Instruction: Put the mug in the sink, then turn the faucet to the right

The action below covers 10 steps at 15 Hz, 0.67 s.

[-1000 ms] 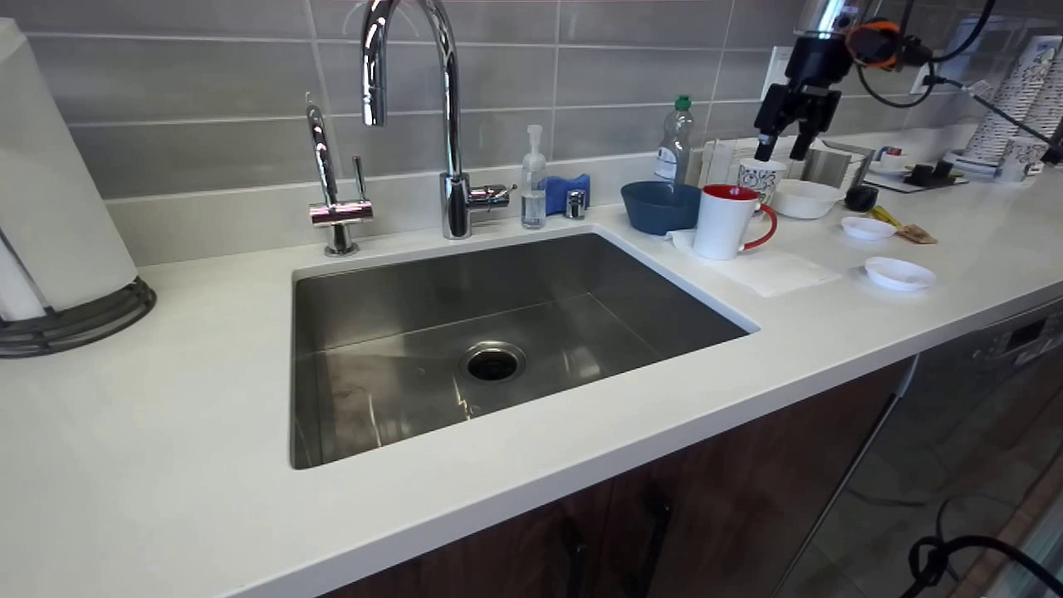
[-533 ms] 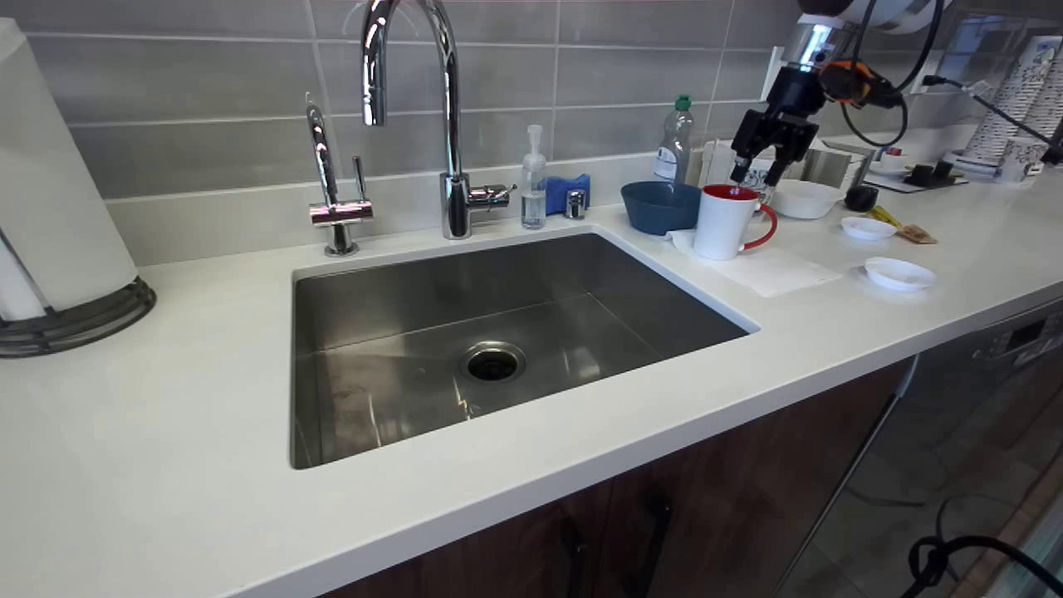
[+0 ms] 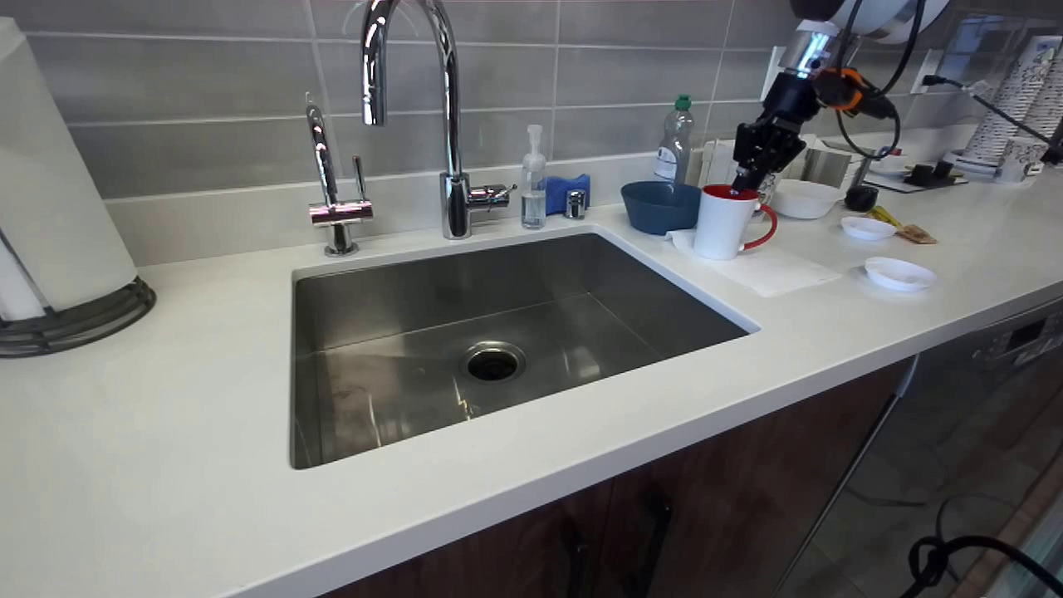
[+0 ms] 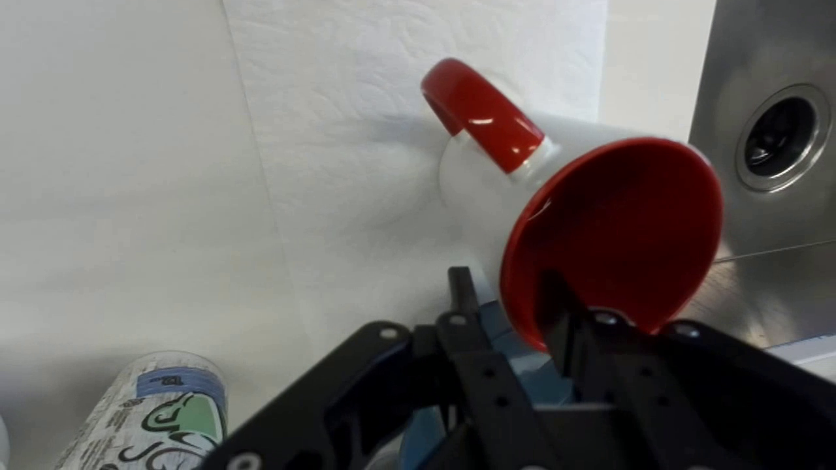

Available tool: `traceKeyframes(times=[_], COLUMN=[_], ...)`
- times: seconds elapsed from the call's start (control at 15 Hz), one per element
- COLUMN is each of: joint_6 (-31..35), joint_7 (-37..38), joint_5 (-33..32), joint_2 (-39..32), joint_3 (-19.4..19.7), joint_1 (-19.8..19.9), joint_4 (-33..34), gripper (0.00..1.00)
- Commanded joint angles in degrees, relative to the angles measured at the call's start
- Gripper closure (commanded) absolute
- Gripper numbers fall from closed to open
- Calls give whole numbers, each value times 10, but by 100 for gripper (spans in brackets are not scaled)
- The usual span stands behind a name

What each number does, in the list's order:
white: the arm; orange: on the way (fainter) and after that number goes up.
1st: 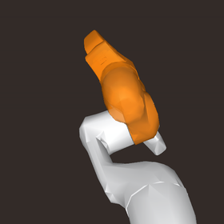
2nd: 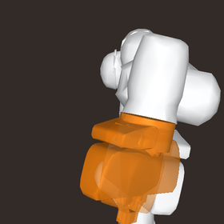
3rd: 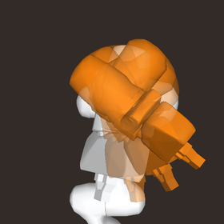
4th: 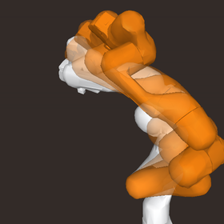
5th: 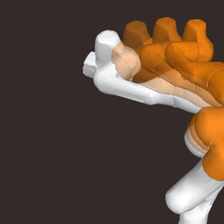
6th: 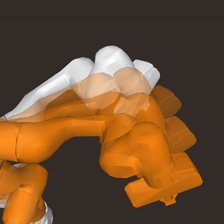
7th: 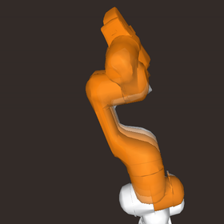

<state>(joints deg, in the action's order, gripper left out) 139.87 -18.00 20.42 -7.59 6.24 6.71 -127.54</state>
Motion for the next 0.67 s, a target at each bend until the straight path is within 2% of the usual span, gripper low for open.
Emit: traceKeyframes(times=[0.0,0.13,0.2,0.27,0.4,0.6], joint_6=[-2,-6,-9,-10,-11,-13], joint_7=[-15,-15,-13,-12,-14,-14], joint_5=[17,10,7,4,4,3], joint_2=[-11,-14,-14,-15,-15,-18], joint_3=[-11,-11,-12,-13,-14,-16], joint_1=[13,12,11,11,11,11], joint_4=[15,16,17,17,17,18], gripper=[93,96,93,82,79,61])
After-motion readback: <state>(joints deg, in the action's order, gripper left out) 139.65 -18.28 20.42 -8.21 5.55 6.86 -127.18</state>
